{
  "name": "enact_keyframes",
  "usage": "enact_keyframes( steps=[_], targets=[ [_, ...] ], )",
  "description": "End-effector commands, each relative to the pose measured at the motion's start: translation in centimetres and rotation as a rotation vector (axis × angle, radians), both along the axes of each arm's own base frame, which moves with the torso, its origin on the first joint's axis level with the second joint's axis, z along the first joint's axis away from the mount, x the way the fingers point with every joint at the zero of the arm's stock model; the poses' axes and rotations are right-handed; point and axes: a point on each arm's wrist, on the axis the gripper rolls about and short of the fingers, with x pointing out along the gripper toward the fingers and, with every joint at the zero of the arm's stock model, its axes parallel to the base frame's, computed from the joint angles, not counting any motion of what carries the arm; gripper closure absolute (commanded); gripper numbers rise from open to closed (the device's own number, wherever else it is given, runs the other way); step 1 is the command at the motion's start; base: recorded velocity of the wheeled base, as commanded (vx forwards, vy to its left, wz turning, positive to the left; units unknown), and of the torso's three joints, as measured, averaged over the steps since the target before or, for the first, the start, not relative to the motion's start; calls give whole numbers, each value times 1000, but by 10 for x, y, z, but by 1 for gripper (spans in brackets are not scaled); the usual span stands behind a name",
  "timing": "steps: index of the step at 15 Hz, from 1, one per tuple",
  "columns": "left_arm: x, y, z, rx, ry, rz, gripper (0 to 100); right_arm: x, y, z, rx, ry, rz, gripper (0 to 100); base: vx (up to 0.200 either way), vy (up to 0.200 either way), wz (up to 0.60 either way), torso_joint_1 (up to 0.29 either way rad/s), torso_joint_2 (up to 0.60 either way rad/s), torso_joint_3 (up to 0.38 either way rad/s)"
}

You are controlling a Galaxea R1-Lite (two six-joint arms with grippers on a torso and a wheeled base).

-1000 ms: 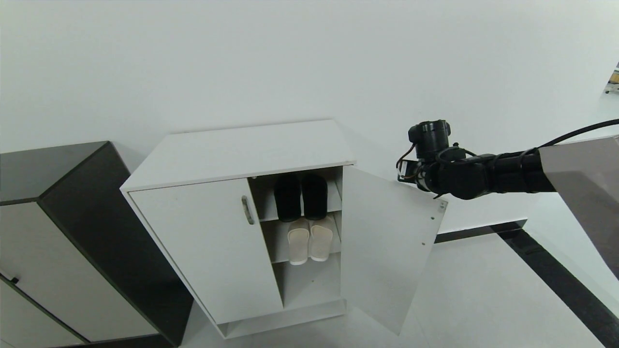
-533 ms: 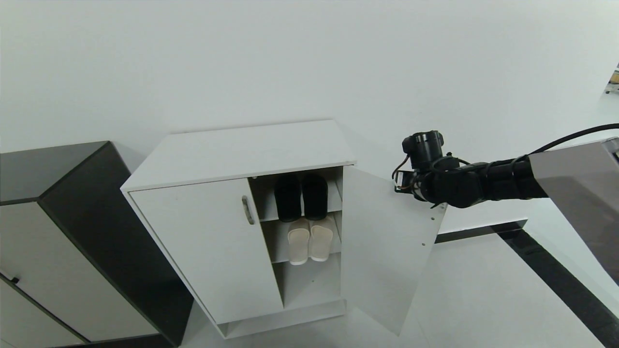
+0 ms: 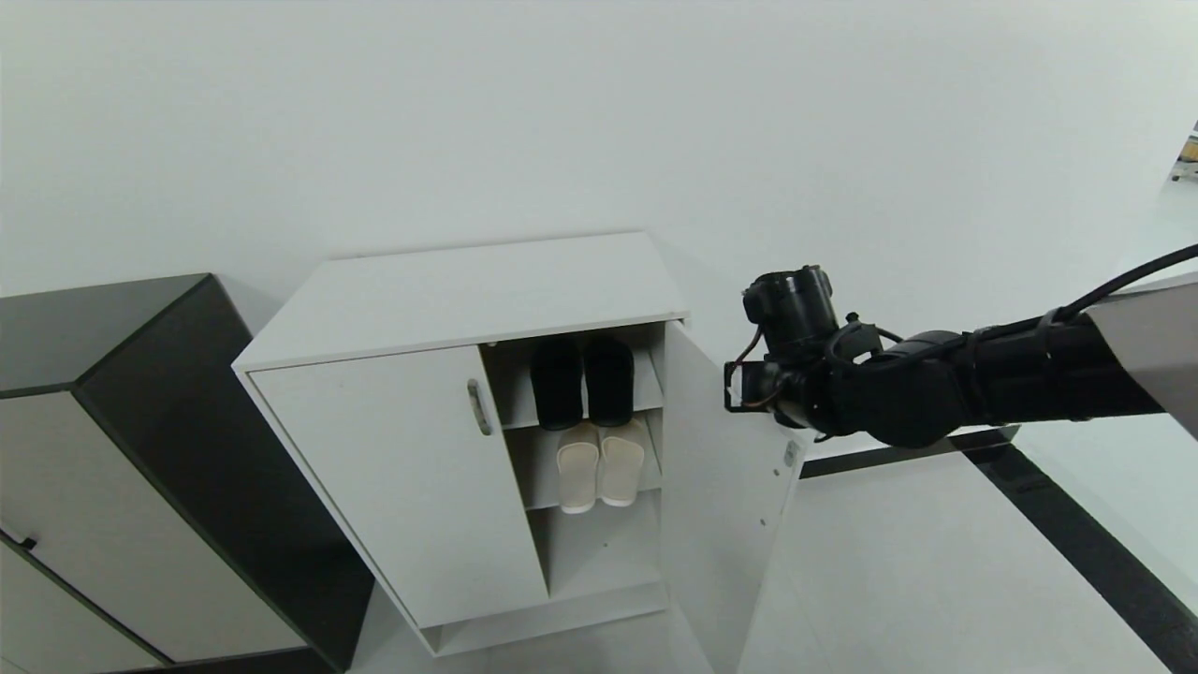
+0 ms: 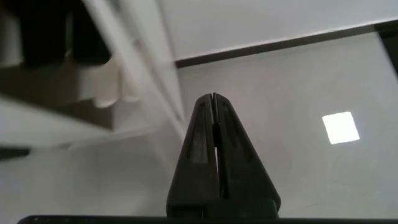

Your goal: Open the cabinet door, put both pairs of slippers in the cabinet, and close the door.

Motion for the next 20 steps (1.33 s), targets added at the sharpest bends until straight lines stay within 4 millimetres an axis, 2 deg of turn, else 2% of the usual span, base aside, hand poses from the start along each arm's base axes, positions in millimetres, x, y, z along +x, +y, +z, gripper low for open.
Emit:
enact_keyframes(
  steps=[1,4,8,11,17,20],
  targets=[
    [0,0,0,0,0,1,100,-32,10,19,20,-21,72,100,0,0,0,0,0,0],
    [0,0,0,0,0,1,100,-47,14,23,40,-7,149,100,0,0,0,0,0,0],
    [0,0,0,0,0,1,100,-51,13,11,49,6,232,100,0,0,0,0,0,0],
    [0,0,0,0,0,1,100,-54,12,-3,11,-66,288,100,0,0,0,0,0,0],
    [0,0,0,0,0,1,100,-58,15,-7,-1,-109,336,100,0,0,0,0,0,0],
    [0,0,0,0,0,1,100,-60,18,-9,-2,-103,351,100,0,0,600,-1,-1,-1]
  ],
)
